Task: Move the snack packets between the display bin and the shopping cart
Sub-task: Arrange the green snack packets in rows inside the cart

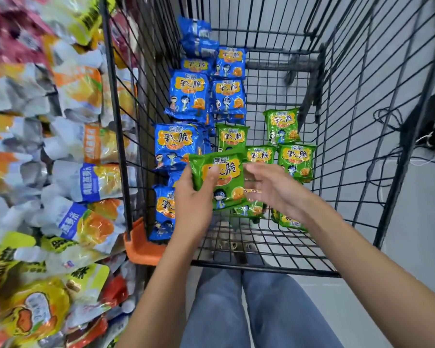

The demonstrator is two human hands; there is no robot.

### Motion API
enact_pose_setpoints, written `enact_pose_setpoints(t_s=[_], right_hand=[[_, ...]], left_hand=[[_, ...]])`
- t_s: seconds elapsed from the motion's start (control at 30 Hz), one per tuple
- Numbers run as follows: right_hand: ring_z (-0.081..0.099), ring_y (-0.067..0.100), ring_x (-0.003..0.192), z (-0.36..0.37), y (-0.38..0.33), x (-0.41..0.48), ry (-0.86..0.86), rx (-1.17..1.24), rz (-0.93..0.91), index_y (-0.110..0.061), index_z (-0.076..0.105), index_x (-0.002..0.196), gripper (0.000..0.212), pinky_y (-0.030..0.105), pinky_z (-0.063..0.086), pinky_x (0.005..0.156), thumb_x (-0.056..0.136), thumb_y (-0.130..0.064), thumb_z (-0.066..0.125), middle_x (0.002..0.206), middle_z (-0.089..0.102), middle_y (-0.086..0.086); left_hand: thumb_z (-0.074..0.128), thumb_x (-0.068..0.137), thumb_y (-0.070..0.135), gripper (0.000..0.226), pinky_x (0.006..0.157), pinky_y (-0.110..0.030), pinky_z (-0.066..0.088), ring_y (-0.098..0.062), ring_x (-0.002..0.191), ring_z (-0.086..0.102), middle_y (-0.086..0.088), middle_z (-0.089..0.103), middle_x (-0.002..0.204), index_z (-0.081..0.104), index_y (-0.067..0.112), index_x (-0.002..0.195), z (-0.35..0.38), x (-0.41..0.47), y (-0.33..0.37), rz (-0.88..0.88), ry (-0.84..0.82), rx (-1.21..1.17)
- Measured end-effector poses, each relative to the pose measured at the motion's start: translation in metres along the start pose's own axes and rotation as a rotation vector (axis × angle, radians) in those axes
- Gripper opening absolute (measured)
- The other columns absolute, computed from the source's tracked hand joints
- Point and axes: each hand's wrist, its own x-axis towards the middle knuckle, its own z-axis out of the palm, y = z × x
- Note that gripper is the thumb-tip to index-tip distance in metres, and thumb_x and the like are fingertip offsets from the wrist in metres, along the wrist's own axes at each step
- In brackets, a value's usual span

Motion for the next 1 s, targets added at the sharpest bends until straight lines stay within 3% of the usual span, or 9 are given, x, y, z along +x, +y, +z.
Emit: enact_pose_setpoints(t_s=[0.13, 0.27, 0.4, 0.5, 0.6, 0.7, 0.73, 0.83, 1.0], right_hand=[[0.06, 0.016, 0.09, -0.011, -0.015, 0.073, 0.34, -0.078, -0.058, -0.011, 0.055, 0.115, 0.027, 0.029, 0.052, 0.084, 0.09, -0.02, 0.057, 0.117, 0.059, 0.008], [0.056, 0.023, 0.103, -0.012, -0.013, 0.143, 0.577, -0.355, 0.006, -0.002, 0.039, 0.135, 0.067, 0.032, 0.048, 0.092, 0.083, -0.033, 0.068, 0.128, 0.052, 0.012], [0.055, 0.024, 0.1, -0.013, -0.002, 0.173, 0.753, -0.852, 0.052, -0.003, 0.055, 0.11, 0.062, 0.03, 0.041, 0.072, 0.071, -0.047, 0.075, 0.117, 0.058, 0.014], [0.057, 0.028, 0.102, -0.016, 0.01, 0.177, 0.778, -0.939, -0.01, -0.002, 0.055, 0.111, 0.054, 0.032, 0.046, 0.078, 0.073, -0.035, 0.075, 0.112, 0.06, 0.015], [0.059, 0.03, 0.098, -0.013, 0.014, 0.168, 0.742, -0.734, -0.141, -0.005, 0.048, 0.111, 0.046, 0.036, 0.051, 0.081, 0.077, -0.021, 0.074, 0.11, 0.06, 0.013], [0.057, 0.025, 0.092, -0.003, 0.009, 0.135, 0.738, -0.542, -0.243, -0.014, 0.044, 0.106, 0.04, 0.009, 0.042, 0.069, 0.079, -0.021, 0.073, 0.096, 0.057, 0.001], [0.055, 0.025, 0.104, 0.0, 0.009, 0.12, 0.729, -0.461, -0.251, -0.015, 0.045, 0.115, 0.045, 0.007, 0.039, 0.078, 0.08, -0.022, 0.072, 0.107, 0.058, 0.003], [0.029, 0.024, 0.137, 0.007, 0.006, 0.065, 0.615, -0.217, -0.182, -0.014, 0.022, 0.147, 0.078, 0.037, 0.027, 0.108, 0.084, -0.025, 0.066, 0.152, 0.027, 0.007], [0.042, 0.016, 0.127, 0.015, 0.007, -0.011, 0.504, 0.021, -0.151, -0.018, 0.033, 0.141, 0.053, 0.043, 0.026, 0.113, 0.092, -0.024, 0.052, 0.15, 0.032, 0.002]], left_hand=[[0.055, 0.093, 0.035, 0.01, 0.071, -0.019, 0.046, 0.005, 0.087, 0.063, 0.015, 0.068, 0.092, 0.061, 0.027, 0.096, -0.01, 0.023, 0.006, -0.039, 0.054, 0.008], [0.056, 0.092, 0.038, 0.04, 0.1, -0.04, 0.045, -0.017, 0.117, 0.056, 0.001, 0.063, 0.122, 0.057, 0.014, 0.123, -0.011, 0.038, 0.008, -0.058, 0.077, 0.033], [0.055, 0.092, 0.039, 0.022, 0.085, -0.024, 0.044, 0.016, 0.096, 0.054, 0.04, 0.056, 0.091, 0.063, 0.025, 0.107, -0.013, 0.044, 0.003, -0.081, 0.095, 0.025], [0.056, 0.091, 0.038, 0.023, 0.095, -0.038, 0.046, -0.008, 0.108, 0.058, 0.012, 0.063, 0.111, 0.064, 0.021, 0.104, -0.015, 0.043, 0.003, -0.097, 0.121, 0.051], [0.056, 0.092, 0.037, 0.018, 0.092, -0.04, 0.047, -0.02, 0.104, 0.061, -0.005, 0.065, 0.112, 0.064, 0.021, 0.097, -0.017, 0.043, 0.002, -0.058, 0.136, 0.034], [0.051, 0.093, 0.044, 0.049, 0.106, -0.047, 0.038, -0.026, 0.124, 0.05, -0.011, 0.055, 0.132, 0.055, 0.009, 0.127, -0.015, 0.04, 0.001, -0.058, 0.137, 0.043], [0.049, 0.093, 0.044, 0.057, 0.108, -0.05, 0.034, -0.029, 0.13, 0.044, -0.014, 0.05, 0.138, 0.048, 0.004, 0.133, -0.015, 0.039, 0.003, -0.045, 0.151, 0.044], [0.046, 0.095, 0.045, 0.059, 0.111, -0.043, 0.03, -0.028, 0.133, 0.041, -0.01, 0.048, 0.141, 0.043, 0.005, 0.138, -0.014, 0.033, 0.003, 0.043, 0.217, 0.093], [0.041, 0.088, 0.054, 0.059, 0.07, -0.034, 0.038, -0.026, 0.086, 0.057, 0.003, 0.062, 0.084, 0.052, 0.005, 0.12, -0.011, 0.018, 0.006, 0.205, 0.23, 0.303]])
